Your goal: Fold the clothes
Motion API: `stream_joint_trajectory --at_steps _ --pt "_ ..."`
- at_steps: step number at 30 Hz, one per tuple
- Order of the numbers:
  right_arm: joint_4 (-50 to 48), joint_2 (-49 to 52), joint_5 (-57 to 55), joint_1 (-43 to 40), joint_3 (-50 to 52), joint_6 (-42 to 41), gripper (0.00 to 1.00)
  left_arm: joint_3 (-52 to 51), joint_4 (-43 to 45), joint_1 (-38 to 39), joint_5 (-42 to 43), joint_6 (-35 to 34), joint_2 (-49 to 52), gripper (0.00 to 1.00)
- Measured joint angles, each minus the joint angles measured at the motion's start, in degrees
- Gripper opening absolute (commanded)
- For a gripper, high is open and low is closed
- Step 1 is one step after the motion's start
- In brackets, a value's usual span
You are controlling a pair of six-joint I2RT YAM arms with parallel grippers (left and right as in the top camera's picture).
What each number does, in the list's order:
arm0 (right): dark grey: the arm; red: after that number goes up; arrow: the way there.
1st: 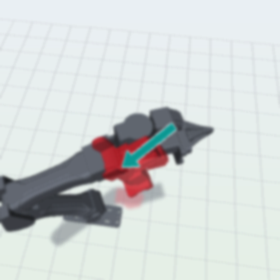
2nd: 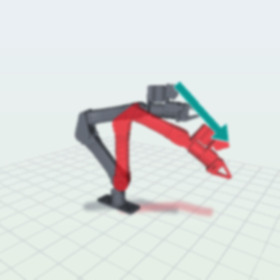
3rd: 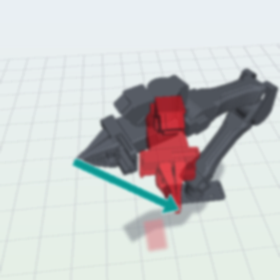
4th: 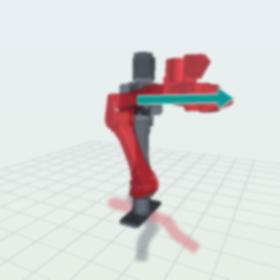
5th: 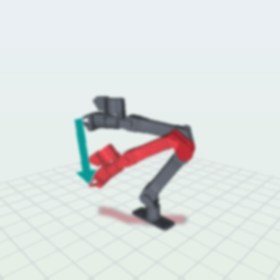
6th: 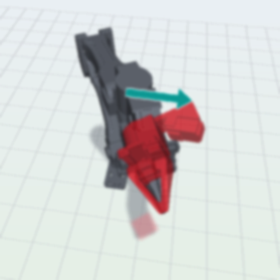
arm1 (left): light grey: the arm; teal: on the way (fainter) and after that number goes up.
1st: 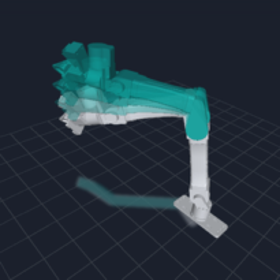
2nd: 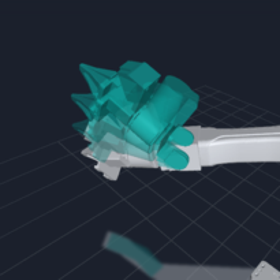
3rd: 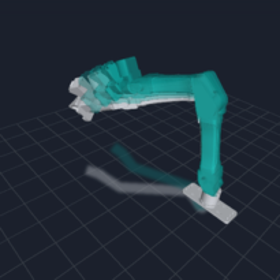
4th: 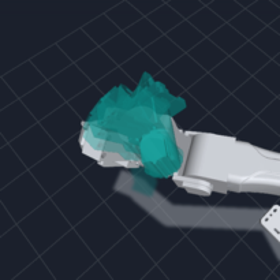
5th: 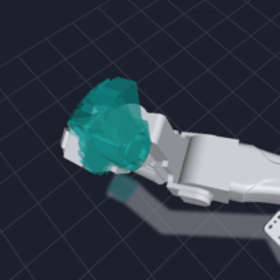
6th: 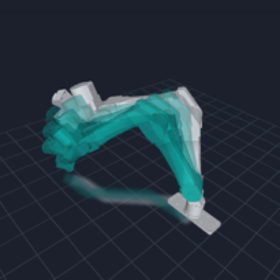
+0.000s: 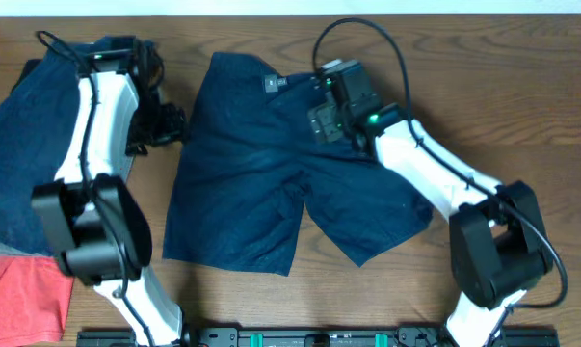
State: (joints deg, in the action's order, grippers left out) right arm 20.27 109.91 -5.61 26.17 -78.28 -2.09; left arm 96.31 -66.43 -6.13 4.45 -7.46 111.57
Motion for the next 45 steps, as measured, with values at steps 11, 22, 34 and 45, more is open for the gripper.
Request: stream_joint_trajectory --at_steps 11,22,34,45 --pt "-3.85 5.99 9.07 -9.88 -0.24 -3.74 0.81 0.02 6.84 3.26 0.02 0.02 -2.47 0.78" --pt "-14.10 10.97 12.31 -10.19 -0.22 -7.04 0.80 0.02 10.84 3.52 0.02 0.00 -2.47 0.78" --pt "-19.50 15.74 8.72 -10.19 -0.42 -7.93 0.41 0.02 12.00 3.52 0.00 0.00 -2.47 0.78" --pt "-13.22 13.55 1.81 -10.93 -0.55 -8.11 0.01 0.02 12.94 3.52 0.02 0.00 -2.47 0.78"
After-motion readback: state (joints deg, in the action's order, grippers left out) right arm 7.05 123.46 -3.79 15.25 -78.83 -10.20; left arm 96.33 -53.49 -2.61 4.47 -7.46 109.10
